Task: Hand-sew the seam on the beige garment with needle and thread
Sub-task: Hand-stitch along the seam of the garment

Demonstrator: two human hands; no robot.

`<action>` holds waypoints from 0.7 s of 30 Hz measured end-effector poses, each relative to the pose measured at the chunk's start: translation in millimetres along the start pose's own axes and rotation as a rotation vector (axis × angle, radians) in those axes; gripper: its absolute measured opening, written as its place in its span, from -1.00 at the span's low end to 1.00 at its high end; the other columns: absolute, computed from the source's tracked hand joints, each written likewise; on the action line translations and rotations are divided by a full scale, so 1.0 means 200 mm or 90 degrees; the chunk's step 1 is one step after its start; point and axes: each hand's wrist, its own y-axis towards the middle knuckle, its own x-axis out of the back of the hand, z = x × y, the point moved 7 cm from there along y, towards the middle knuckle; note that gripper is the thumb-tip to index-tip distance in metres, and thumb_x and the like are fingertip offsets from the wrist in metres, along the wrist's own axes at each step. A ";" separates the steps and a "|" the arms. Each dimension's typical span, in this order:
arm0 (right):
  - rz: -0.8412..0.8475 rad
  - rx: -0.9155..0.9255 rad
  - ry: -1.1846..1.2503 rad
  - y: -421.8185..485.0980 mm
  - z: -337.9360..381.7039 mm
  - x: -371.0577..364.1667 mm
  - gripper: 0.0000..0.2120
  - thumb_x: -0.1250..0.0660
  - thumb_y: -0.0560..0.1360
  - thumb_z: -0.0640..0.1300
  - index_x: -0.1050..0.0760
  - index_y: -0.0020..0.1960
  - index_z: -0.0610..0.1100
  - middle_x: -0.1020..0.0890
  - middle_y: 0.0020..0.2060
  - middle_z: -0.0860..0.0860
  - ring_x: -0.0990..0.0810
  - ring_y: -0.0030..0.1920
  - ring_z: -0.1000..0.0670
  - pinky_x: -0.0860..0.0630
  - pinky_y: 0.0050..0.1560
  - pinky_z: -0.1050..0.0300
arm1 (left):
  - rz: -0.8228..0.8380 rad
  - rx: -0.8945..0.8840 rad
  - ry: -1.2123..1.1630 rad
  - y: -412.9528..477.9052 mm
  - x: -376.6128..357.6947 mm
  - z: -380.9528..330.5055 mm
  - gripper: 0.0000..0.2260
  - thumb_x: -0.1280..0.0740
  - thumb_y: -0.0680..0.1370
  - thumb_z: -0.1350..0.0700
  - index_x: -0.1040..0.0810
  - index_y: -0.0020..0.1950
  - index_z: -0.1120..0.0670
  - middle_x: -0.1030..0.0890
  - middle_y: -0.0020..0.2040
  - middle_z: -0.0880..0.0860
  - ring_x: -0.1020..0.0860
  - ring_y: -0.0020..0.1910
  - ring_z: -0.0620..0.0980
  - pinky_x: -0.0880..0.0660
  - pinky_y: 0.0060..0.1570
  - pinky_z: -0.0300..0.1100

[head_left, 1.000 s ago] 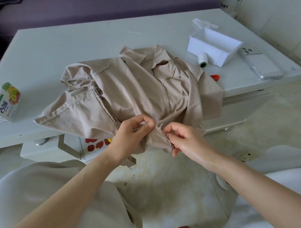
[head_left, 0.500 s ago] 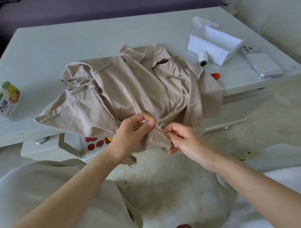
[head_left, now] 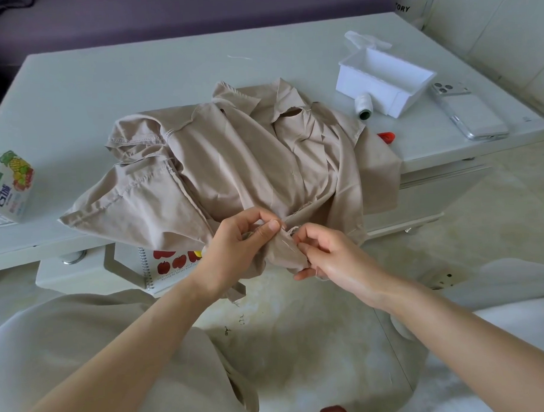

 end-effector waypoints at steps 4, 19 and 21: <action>0.008 0.009 0.016 -0.01 0.01 0.00 -0.78 -0.09 0.62 -0.35 -0.41 -0.15 -0.18 -0.49 -0.25 -0.11 -0.47 -0.38 0.14 -0.53 -0.27 0.35 | 0.012 -0.012 0.003 -0.01 -0.02 -0.01 -0.84 -0.27 0.57 0.14 -0.56 -0.18 0.07 -0.55 -0.32 0.03 -0.45 -0.36 -0.06 -0.39 -0.34 -0.27; 0.028 -0.026 0.211 0.00 -0.02 -0.07 -0.85 -0.18 0.59 -0.30 -0.52 -0.04 -0.18 -0.57 -0.28 -0.02 -0.57 -0.28 0.12 -0.52 -0.18 0.34 | 0.023 -0.001 -0.032 0.00 -0.04 0.00 -0.87 -0.25 0.58 0.17 -0.55 -0.10 0.17 -0.61 -0.24 0.05 -0.56 -0.24 -0.07 -0.50 -0.20 -0.23; 0.004 -0.045 0.209 0.01 -0.04 -0.05 -0.87 -0.22 0.58 -0.26 -0.52 -0.09 -0.17 -0.49 -0.43 0.02 -0.50 -0.35 0.10 -0.56 -0.09 0.24 | 0.022 0.000 -0.021 -0.01 -0.04 0.01 -0.87 -0.26 0.58 0.15 -0.56 -0.11 0.14 -0.61 -0.26 0.01 -0.56 -0.26 -0.10 -0.49 -0.23 -0.23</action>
